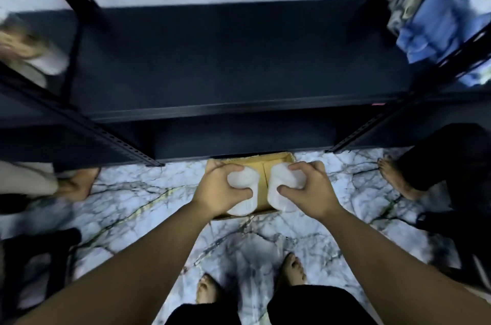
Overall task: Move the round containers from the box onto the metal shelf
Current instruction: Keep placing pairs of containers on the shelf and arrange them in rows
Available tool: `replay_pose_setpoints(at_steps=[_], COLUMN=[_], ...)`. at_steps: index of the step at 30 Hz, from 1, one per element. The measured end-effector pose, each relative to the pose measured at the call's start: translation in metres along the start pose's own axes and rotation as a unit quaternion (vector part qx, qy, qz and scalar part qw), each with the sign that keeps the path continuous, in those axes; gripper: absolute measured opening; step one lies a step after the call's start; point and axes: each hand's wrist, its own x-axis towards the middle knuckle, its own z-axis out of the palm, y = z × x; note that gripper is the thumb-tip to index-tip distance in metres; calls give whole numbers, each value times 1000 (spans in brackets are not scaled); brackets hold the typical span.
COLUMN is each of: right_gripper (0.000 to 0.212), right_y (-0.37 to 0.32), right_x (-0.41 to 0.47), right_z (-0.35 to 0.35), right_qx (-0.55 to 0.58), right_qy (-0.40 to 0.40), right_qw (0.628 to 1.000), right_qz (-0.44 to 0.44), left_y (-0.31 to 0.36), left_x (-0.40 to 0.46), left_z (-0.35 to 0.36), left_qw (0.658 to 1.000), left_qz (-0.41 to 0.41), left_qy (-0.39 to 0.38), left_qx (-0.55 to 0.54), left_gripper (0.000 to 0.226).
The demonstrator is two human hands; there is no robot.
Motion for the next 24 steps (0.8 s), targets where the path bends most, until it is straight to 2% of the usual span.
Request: replay_pose_setpoints(at_steps=[7,18,21,24], right_gripper=[50,52,50,49], right_y=[-113,-225,-263,-302], right_x=[-113,-170,-177,-177], right_z=[-65,-107,-121,-138], right_qx=[9,25,47,70], right_qy=[35,80,113,148], right_qw=[998,984,973,957], right_qz=[-50,-160,-195,-239], left_y=[74,130,149,175], left_x=[-119,-181,-189,-193], left_z=[-104,-218,-252,-285], left_qw=[999,985,975,963], left_qz=[27,122,164,199], left_qy=[37,111,137,166], left_qx=[-18,-45,-55,-71], left_gripper=[46,52,63,63])
